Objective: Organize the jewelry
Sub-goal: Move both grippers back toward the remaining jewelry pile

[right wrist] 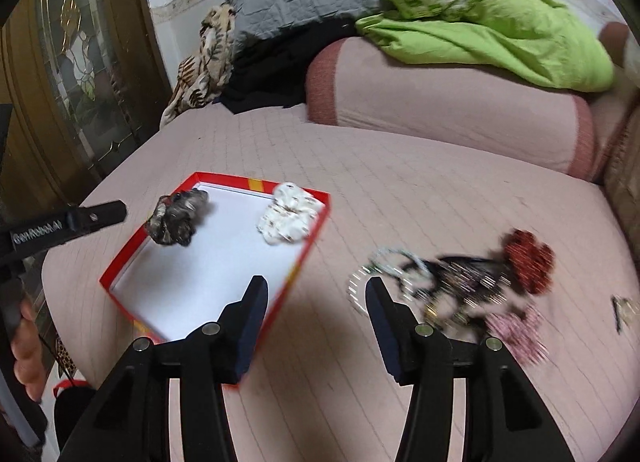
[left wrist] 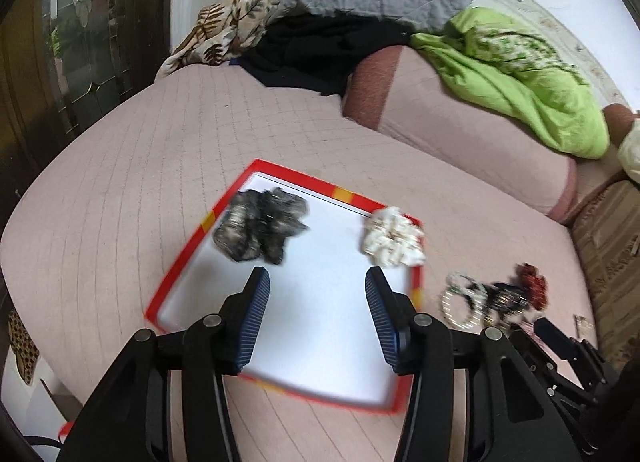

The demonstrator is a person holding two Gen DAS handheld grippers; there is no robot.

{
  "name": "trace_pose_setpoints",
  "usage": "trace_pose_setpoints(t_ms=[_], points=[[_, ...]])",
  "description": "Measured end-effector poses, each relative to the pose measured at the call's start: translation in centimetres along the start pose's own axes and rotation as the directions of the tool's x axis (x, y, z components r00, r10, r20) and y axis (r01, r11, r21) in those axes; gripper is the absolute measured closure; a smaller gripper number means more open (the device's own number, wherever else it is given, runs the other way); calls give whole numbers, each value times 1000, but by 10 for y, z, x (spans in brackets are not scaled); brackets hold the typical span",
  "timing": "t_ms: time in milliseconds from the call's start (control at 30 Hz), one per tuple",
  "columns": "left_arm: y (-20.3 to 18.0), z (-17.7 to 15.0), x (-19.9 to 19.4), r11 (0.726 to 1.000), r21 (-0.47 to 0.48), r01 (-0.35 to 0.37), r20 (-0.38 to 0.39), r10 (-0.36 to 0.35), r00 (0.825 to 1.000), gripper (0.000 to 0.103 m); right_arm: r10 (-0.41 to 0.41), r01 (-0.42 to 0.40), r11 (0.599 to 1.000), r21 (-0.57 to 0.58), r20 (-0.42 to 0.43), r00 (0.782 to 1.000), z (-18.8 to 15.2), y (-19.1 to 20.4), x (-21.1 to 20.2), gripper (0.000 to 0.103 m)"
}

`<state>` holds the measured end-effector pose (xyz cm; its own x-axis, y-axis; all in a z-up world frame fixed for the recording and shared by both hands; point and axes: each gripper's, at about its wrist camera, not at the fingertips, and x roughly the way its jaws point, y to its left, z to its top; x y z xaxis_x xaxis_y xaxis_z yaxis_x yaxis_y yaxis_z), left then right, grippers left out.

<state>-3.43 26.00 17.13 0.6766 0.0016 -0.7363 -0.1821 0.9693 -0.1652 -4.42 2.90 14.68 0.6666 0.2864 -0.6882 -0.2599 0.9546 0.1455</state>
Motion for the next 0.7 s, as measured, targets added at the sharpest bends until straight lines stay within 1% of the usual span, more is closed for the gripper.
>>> trace_pose_setpoints(t_ms=[133, 233, 367, 400, 500, 533, 567, 633, 667, 700], points=[[-26, -8, -37, 998, 43, 37, 24, -38, 999, 54, -42, 42, 999, 34, 22, 999, -16, -32, -40, 48], [-47, -12, -65, 994, 80, 69, 47, -73, 996, 52, -96, 93, 993, 71, 47, 994, -24, -61, -75, 48], [-76, -17, -98, 988, 117, 101, 83, -111, 990, 46, -157, 146, 982, 121, 81, 984, -27, -92, -118, 48], [-84, -17, -106, 984, 138, 108, 92, -121, 988, 43, -170, 157, 979, 133, 94, 981, -26, -101, -131, 47], [-108, -16, -128, 975, 169, 145, 106, -164, 981, 40, -220, 199, 969, 148, 142, 965, -20, -123, -169, 47], [-115, -14, -133, 972, 178, 151, 111, -172, 979, 39, -237, 213, 965, 150, 159, 958, -17, -129, -180, 45], [-121, -13, -138, 970, 188, 156, 117, -180, 977, 38, -258, 232, 961, 153, 187, 948, -12, -137, -196, 43], [-139, -7, -147, 963, 217, 159, 135, -191, 972, 34, -287, 255, 954, 160, 230, 930, -3, -148, -219, 31], [-147, -5, -150, 960, 231, 160, 140, -196, 971, 29, -295, 262, 952, 159, 244, 924, -1, -152, -227, 30], [-154, -2, -151, 957, 242, 162, 143, -200, 969, 25, -311, 275, 948, 162, 267, 912, 4, -159, -239, 29]])
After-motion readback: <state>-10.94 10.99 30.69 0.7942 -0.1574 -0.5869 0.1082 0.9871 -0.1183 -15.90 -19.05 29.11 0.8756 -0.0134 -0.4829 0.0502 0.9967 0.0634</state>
